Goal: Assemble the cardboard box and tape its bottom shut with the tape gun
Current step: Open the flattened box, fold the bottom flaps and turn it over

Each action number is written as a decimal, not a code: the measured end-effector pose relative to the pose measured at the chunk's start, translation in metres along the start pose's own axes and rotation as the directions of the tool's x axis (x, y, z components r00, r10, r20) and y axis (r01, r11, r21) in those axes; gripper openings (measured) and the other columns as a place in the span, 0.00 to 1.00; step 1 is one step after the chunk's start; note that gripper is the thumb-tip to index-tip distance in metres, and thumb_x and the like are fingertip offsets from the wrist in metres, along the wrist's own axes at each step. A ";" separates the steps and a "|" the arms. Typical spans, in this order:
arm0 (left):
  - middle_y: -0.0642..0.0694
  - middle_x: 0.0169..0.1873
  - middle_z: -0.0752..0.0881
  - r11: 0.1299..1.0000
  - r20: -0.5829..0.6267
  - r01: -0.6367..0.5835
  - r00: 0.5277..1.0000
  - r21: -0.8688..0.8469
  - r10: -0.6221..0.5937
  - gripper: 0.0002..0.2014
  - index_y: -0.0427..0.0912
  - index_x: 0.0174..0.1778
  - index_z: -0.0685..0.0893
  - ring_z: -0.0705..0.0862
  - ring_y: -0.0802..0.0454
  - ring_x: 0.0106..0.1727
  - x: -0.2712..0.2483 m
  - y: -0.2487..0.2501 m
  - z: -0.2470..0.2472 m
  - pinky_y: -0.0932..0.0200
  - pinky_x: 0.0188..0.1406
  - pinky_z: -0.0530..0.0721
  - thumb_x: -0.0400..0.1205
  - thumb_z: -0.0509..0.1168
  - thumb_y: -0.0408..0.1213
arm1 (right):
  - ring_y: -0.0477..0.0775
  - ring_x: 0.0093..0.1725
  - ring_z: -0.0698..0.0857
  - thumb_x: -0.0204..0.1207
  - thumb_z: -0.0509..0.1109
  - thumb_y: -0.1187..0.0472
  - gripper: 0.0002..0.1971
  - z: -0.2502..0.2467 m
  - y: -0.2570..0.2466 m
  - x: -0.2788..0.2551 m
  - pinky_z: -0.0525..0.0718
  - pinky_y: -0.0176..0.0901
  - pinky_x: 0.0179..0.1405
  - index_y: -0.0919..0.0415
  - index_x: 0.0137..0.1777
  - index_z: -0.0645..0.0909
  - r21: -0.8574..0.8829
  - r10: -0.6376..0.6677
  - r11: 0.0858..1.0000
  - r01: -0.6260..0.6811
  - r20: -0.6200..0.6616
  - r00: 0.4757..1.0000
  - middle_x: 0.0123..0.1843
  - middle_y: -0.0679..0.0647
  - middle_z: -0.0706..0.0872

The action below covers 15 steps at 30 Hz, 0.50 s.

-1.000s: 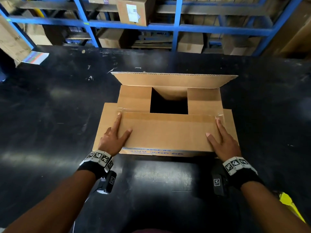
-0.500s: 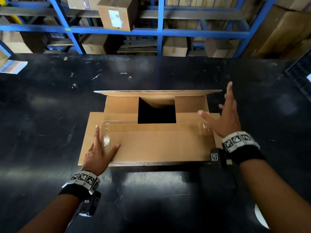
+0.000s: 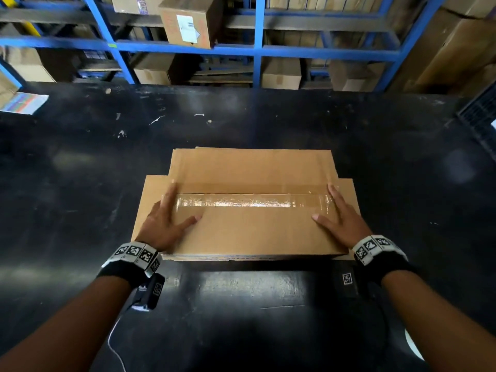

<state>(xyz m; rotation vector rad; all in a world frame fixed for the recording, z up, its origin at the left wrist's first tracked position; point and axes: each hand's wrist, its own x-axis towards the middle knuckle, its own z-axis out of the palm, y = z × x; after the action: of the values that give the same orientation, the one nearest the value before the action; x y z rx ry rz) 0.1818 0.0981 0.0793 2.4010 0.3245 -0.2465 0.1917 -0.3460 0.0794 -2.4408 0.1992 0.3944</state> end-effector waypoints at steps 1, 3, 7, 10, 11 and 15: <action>0.35 0.80 0.75 1.000 0.028 0.006 1.000 0.015 -0.006 0.53 0.77 0.87 0.43 0.77 0.29 0.78 0.004 -0.001 0.003 0.36 0.81 0.74 0.74 0.74 0.69 | 0.65 0.80 0.73 0.71 0.69 0.28 0.47 0.007 0.002 -0.001 0.71 0.61 0.78 0.19 0.81 0.40 0.046 -0.002 0.999 0.002 -0.003 1.000 0.88 0.52 0.62; 0.37 0.79 0.77 1.000 0.026 0.002 1.000 0.020 -0.003 0.52 0.80 0.86 0.46 0.78 0.31 0.78 0.007 -0.003 0.006 0.36 0.81 0.73 0.72 0.72 0.72 | 0.67 0.78 0.75 0.74 0.68 0.31 0.44 0.014 0.000 -0.002 0.71 0.58 0.78 0.18 0.80 0.40 0.104 0.027 0.994 -0.023 -0.032 0.999 0.88 0.48 0.63; 0.57 0.87 0.69 0.999 0.013 0.008 1.000 -0.042 -0.007 0.49 0.84 0.84 0.48 0.75 0.38 0.83 0.002 -0.010 0.002 0.41 0.86 0.68 0.75 0.75 0.67 | 0.70 0.77 0.76 0.73 0.66 0.27 0.43 0.014 -0.007 0.000 0.72 0.58 0.77 0.18 0.80 0.41 0.101 0.058 0.993 -0.053 -0.049 0.997 0.86 0.49 0.66; 0.59 0.86 0.70 0.999 0.005 0.026 1.000 -0.035 -0.026 0.48 0.81 0.86 0.49 0.76 0.37 0.82 -0.003 -0.004 -0.003 0.44 0.85 0.69 0.76 0.75 0.63 | 0.73 0.77 0.74 0.72 0.64 0.26 0.44 0.007 -0.013 -0.003 0.72 0.62 0.76 0.20 0.80 0.38 0.047 0.072 0.996 -0.071 -0.031 0.997 0.87 0.51 0.66; 0.56 0.86 0.72 0.999 -0.003 0.025 1.000 -0.032 -0.025 0.48 0.79 0.86 0.50 0.77 0.37 0.82 -0.003 0.001 -0.006 0.45 0.84 0.70 0.77 0.75 0.63 | 0.74 0.77 0.73 0.73 0.63 0.26 0.44 0.003 -0.017 -0.004 0.71 0.63 0.76 0.21 0.81 0.38 0.025 0.080 0.997 -0.080 -0.032 0.996 0.87 0.51 0.66; 0.48 0.85 0.74 1.000 -0.009 0.006 1.000 0.009 -0.006 0.48 0.77 0.87 0.54 0.76 0.40 0.83 -0.002 0.024 -0.042 0.49 0.82 0.71 0.74 0.73 0.69 | 0.73 0.79 0.71 0.77 0.63 0.30 0.43 -0.035 -0.042 -0.011 0.67 0.59 0.79 0.27 0.85 0.39 -0.041 0.077 0.996 -0.078 -0.017 0.997 0.87 0.53 0.66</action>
<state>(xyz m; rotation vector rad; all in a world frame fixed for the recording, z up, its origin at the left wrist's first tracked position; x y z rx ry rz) 0.1903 0.1081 0.1257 2.4108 0.3350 -0.2409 0.1993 -0.3345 0.1338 -2.4838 0.2958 0.4172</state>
